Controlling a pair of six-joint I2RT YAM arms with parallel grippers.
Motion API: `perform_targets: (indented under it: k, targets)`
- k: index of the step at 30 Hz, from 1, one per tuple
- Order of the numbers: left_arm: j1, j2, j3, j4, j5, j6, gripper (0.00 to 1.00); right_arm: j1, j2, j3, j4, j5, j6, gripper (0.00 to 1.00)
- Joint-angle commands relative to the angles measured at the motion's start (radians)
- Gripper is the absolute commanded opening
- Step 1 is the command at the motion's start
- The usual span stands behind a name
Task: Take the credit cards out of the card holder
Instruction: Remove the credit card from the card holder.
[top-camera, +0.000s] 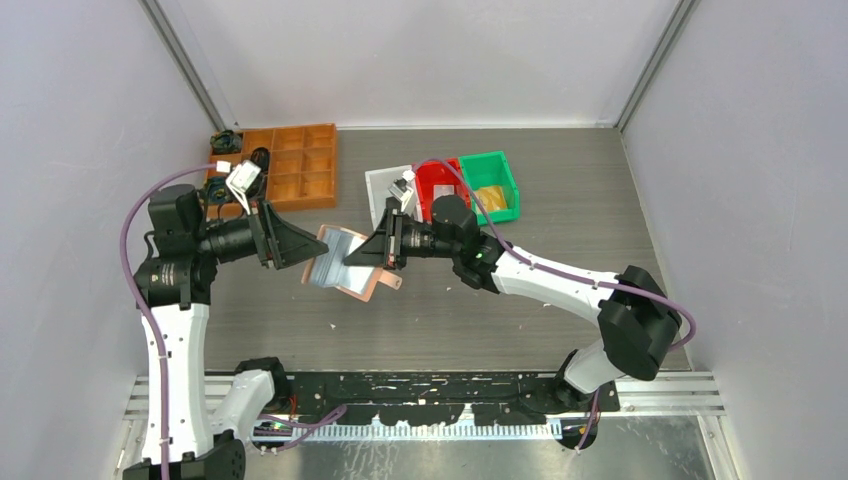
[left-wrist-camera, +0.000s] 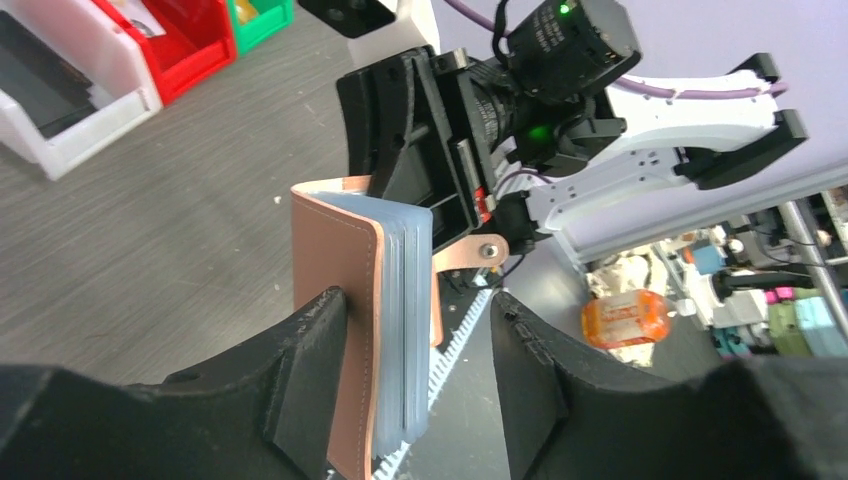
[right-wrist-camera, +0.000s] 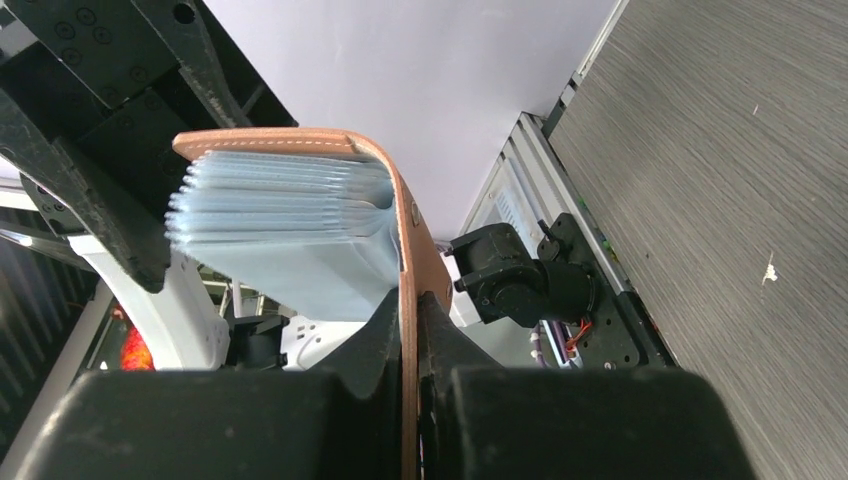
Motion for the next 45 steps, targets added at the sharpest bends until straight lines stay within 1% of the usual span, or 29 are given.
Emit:
perform_targets:
  k: [1, 4, 8, 13, 19, 21, 23, 26, 27, 29, 37, 41, 45]
  targets:
    - [-0.002, -0.036, -0.011, -0.012, -0.063, 0.08, 0.56, -0.003, -0.065, 0.044, 0.092, 0.007, 0.028, 0.02]
    - [-0.001, -0.047, -0.018, -0.05, -0.059, 0.13, 0.58, -0.002, -0.072, 0.051, 0.09, 0.005, 0.03, 0.02]
    - [-0.001, -0.058, -0.032, -0.06, -0.05, 0.14, 0.58, -0.003, -0.075, 0.057, 0.091, 0.003, 0.033, 0.02]
    - [-0.001, -0.061, -0.032, -0.072, -0.004, 0.153, 0.51, -0.004, -0.072, 0.053, 0.113, -0.002, 0.047, 0.02]
    - [-0.001, -0.052, -0.03, -0.037, 0.045, 0.118, 0.38, -0.004, -0.076, 0.043, 0.138, -0.005, 0.056, 0.01]
    - [-0.001, -0.054, -0.033, -0.03, 0.022, 0.115, 0.35, -0.003, -0.075, 0.04, 0.151, -0.01, 0.066, 0.01]
    - [-0.001, -0.06, -0.039, -0.024, -0.034, 0.116, 0.33, -0.003, -0.074, 0.04, 0.163, -0.015, 0.075, 0.01]
    - [-0.001, -0.078, -0.056, -0.016, -0.102, 0.12, 0.46, -0.002, -0.073, 0.043, 0.179, -0.021, 0.087, 0.01]
    - [-0.002, -0.081, -0.062, -0.015, -0.108, 0.123, 0.48, -0.003, -0.071, 0.044, 0.186, -0.025, 0.092, 0.01]
    - [-0.001, -0.089, -0.072, -0.016, -0.108, 0.126, 0.49, -0.002, -0.068, 0.046, 0.202, -0.029, 0.102, 0.01]
    - [-0.002, -0.083, -0.073, -0.036, -0.131, 0.163, 0.44, -0.003, -0.065, 0.04, 0.265, -0.04, 0.136, 0.01]
    - [-0.001, -0.078, -0.087, -0.028, -0.138, 0.157, 0.44, -0.001, -0.062, 0.039, 0.327, -0.05, 0.169, 0.01]
    - [-0.002, -0.075, -0.095, -0.027, -0.14, 0.149, 0.46, 0.003, -0.05, 0.03, 0.436, -0.066, 0.218, 0.01]
